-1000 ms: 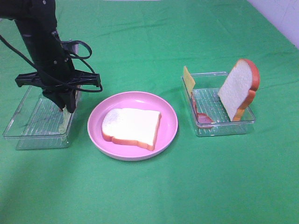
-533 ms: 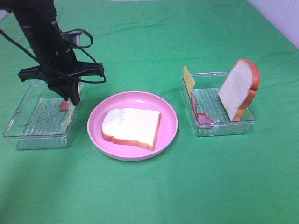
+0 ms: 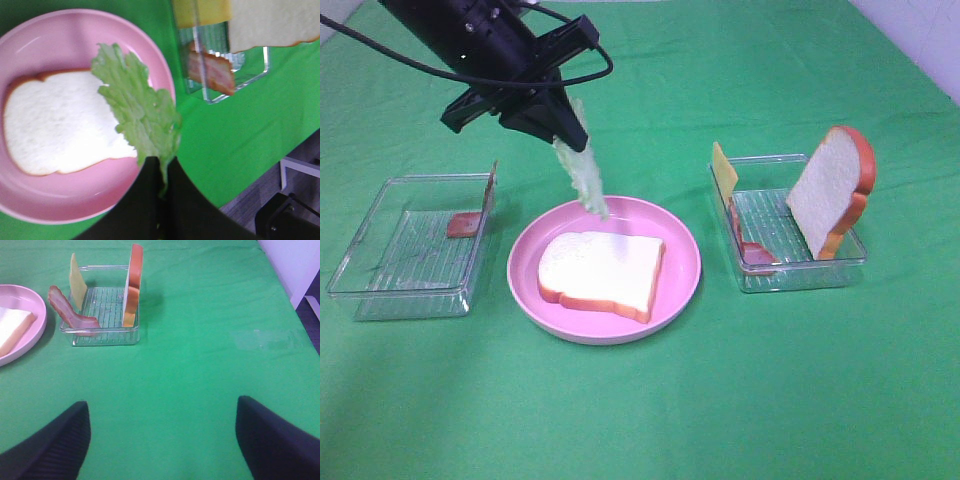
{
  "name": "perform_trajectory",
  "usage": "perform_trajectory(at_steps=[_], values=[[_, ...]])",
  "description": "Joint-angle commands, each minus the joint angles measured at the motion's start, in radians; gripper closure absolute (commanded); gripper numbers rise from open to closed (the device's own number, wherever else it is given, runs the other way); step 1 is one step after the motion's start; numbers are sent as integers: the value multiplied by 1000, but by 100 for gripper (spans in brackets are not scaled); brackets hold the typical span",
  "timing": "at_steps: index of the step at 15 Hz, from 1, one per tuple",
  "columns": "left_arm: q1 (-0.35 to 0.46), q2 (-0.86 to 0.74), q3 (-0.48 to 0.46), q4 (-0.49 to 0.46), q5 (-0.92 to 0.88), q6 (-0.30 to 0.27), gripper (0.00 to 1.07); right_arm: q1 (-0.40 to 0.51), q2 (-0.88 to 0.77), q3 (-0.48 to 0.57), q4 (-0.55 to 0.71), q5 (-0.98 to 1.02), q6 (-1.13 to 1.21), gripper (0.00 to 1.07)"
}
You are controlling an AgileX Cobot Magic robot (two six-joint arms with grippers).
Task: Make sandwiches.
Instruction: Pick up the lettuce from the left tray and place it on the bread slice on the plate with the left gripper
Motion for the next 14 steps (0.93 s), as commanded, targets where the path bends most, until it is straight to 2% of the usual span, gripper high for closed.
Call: perform_trajectory(at_steps=[1, 3, 6, 7, 8, 11, 14], values=[[-30, 27, 0, -99, -28, 69, 107, -7, -13, -1, -4, -9, -12, 31], [-84, 65, 0, -111, -42, 97, 107, -7, -13, -1, -4, -9, -12, 31], [-123, 108, 0, -78, -43, 93, 107, -7, -13, -1, -4, -9, -12, 31], [-125, 131, 1, -5, -32, 67, 107, -7, -13, -1, -4, -9, -12, 31], [-125, 135, 2, 23, -30, 51, 107, -7, -13, -1, -4, -9, -12, 31], [-125, 144, 3, 194, -26, -49, 107, -7, -13, -1, -4, -9, -12, 31], [-125, 144, 3, 270, -30, -92, 107, -7, -13, -1, -4, -9, -12, 31]])
